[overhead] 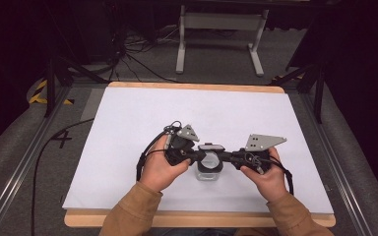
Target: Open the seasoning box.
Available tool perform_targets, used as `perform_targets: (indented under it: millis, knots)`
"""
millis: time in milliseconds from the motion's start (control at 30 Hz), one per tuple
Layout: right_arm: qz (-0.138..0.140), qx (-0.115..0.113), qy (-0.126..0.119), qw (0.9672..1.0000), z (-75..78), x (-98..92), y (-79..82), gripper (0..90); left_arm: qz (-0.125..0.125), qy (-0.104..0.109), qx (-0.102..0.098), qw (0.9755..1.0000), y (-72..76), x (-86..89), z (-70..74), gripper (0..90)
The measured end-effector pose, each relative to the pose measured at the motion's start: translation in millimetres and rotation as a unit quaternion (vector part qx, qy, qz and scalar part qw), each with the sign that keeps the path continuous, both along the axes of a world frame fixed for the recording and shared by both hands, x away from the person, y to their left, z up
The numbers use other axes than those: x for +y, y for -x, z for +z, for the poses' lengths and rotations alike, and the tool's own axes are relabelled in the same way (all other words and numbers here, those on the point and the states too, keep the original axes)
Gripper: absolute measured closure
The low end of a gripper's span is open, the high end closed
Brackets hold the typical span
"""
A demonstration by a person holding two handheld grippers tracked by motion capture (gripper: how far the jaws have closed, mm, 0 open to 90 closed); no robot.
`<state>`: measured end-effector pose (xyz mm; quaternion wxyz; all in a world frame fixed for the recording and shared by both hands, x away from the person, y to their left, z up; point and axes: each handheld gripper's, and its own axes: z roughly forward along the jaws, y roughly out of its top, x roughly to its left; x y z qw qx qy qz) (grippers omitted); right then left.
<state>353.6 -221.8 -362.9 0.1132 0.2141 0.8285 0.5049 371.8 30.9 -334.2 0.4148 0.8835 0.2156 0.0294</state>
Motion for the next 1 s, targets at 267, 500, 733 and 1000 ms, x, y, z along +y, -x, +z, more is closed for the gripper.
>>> perform_targets:
  millis: [267, 500, 733, 1000]
  knots:
    - [0.005, 0.026, 0.035, 0.999, -14.4, 2.5, 4.8, 90.0, 0.016, 0.037, -0.028, 0.9988, -6.1, 0.5, 6.3, 89.3]
    - [-0.003, 0.024, 0.039, 0.999, -19.6, 1.1, 10.3, 90.0, 0.03, 0.059, -0.029, 0.9974, -18.0, 0.2, 6.2, 89.0]
    - [-0.007, 0.003, 0.045, 0.9989, -20.9, 1.6, 15.2, 90.0, 0.048, 0.076, -0.022, 0.9957, -33.7, -1.4, 1.4, 89.4]
    - [-0.011, 0.0, 0.041, 0.9991, -22.1, 1.4, 16.3, 90.0, 0.062, 0.086, -0.021, 0.9941, -44.9, -3.5, -3.0, 89.5]
